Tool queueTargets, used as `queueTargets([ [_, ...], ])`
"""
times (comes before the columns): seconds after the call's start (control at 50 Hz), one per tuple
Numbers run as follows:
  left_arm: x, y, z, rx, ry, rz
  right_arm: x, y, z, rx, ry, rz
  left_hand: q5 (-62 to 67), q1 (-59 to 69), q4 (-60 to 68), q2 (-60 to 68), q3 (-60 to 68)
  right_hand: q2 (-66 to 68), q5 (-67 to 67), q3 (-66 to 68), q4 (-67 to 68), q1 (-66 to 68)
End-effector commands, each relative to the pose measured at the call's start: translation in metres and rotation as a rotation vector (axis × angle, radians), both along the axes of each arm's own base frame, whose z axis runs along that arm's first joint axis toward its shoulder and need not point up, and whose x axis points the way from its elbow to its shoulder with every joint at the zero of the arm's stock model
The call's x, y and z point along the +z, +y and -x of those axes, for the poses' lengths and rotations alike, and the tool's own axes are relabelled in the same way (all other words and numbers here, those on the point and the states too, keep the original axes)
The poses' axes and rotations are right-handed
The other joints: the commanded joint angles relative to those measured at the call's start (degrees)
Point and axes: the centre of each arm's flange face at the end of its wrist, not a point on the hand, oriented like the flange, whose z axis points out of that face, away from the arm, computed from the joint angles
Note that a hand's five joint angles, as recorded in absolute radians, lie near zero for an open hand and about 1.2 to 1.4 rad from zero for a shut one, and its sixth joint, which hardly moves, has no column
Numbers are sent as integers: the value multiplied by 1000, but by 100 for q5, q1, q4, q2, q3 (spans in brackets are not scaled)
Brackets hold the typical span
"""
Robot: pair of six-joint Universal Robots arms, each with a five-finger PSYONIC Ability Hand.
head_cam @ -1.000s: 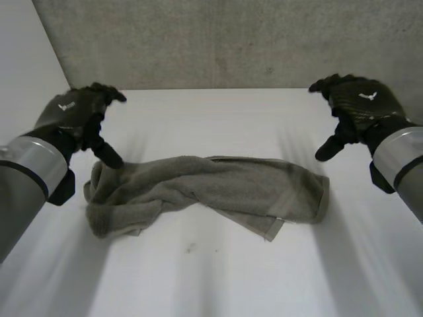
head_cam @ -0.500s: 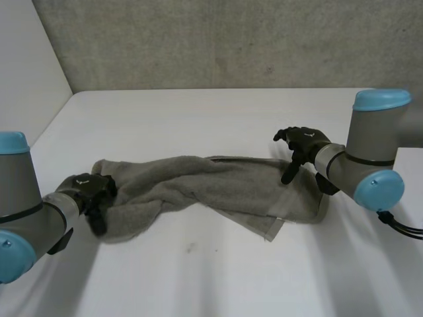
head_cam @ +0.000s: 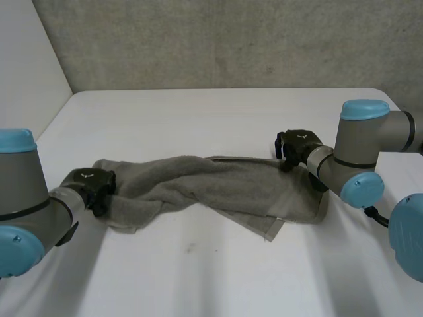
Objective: Fold the towel.
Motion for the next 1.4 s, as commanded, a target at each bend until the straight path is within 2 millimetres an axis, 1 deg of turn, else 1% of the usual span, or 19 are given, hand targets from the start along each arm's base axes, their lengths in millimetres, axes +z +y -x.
queueTargets([
  [0.02, 7, -9, 2, -34, -55, 48, 1, -2, -3, 20, 0, 13, 1539, 1643, 1435, 1438, 1492, 2672, 2828, 2629, 2619, 3423],
  [0.14, 39, -33, 8, -35, -44, 181, 27, -13, -8, 38, -35, 99, 1539, 1643, 1435, 1438, 1492, 2672, 2828, 2629, 2619, 3423],
  [0.18, 52, -42, 10, -30, -31, 229, 62, -25, -11, 29, -71, 213, 1539, 1643, 1435, 1438, 1492, 2672, 2828, 2629, 2619, 3423],
  [0.24, 72, -52, 12, -25, -8, 298, 85, -28, -12, 29, -99, 275, 1539, 1643, 1435, 1438, 1492, 2672, 2828, 2629, 2619, 3423],
  [0.28, 112, -66, 17, -20, 37, 438, 141, -32, -12, 6, -166, 451, 1539, 1643, 1435, 1438, 1492, 2672, 2828, 2629, 2619, 3423],
  [0.3, 112, -66, 17, -20, 37, 439, 141, -32, -12, 6, -166, 452, 1539, 1643, 1435, 1438, 1492, 2672, 2828, 2629, 2619, 3423],
  [0.34, 154, -59, 25, -28, 123, 580, 201, -26, -6, -26, -259, 651, 1539, 1643, 1435, 1438, 1492, 2672, 2828, 2629, 2619, 3423],
  [0.4, 183, -40, 27, -37, 198, 665, 231, -5, -1, -2, -280, 725, 1539, 1643, 1435, 1438, 1492, 2672, 2828, 2629, 2619, 3423],
  [0.52, 180, -7, 21, -48, 208, 639, 219, 29, 0, 90, -223, 631, 1539, 1643, 1435, 1438, 1492, 2672, 2828, 2629, 2619, 3423],
  [0.58, 154, 14, 16, -49, 181, 544, 187, 59, 1, 169, -127, 452, 1539, 1643, 1435, 1438, 1492, 2672, 2828, 2629, 2619, 3423],
  [0.62, 112, 35, 10, -50, 129, 385, 148, 89, 6, 228, 11, 256, 1539, 1643, 1435, 1438, 1492, 2672, 2828, 2629, 2619, 3423],
  [0.68, 92, 46, 8, -58, 97, 304, 129, 103, 10, 258, 89, 170, 1539, 1643, 1435, 1438, 1492, 2672, 2828, 2629, 2619, 3423],
  [0.74, 59, 74, 13, -109, 46, 147, 97, 132, 16, 332, 233, 38, 330, 434, 227, 229, 283, 2672, 2828, 2629, 2619, 3423],
  [0.78, 32, 101, 25, -189, 0, -3, 79, 152, 22, 388, 295, -51, -1896, -1792, -1999, -1996, -1943, 2672, 2828, 2629, 2619, 3423],
  [0.86, 20, 114, 32, -233, -35, -97, 71, 157, 26, 385, 303, -85, -2713, -2609, -2817, -2814, -2760, 2672, 2828, 2629, 2619, 3423],
  [1.02, 61, 87, 43, -224, 13, 45, 84, 166, 32, 374, 287, -27, -3438, -3334, -3541, -3539, -3485, 2672, 2828, 2629, 2619, 3423],
  [1.1, 84, 46, 40, -160, 60, 196, 111, 175, 34, 362, 262, 101, -3606, -3502, -3710, -3707, -3653, 2672, 2828, 2629, 2619, 3423],
  [1.26, 82, -12, 56, -148, 116, 367, 167, 190, 37, 338, 184, 352, -3606, -3502, -3710, -3707, -3653, 2672, 2828, 2629, 2619, 3423],
  [1.4, 65, -42, 70, -239, 151, 353, 192, 202, 41, 337, 156, 449, -3388, -3284, -3491, -3488, -3435, 2672, 2828, 2629, 2619, 3423],
])
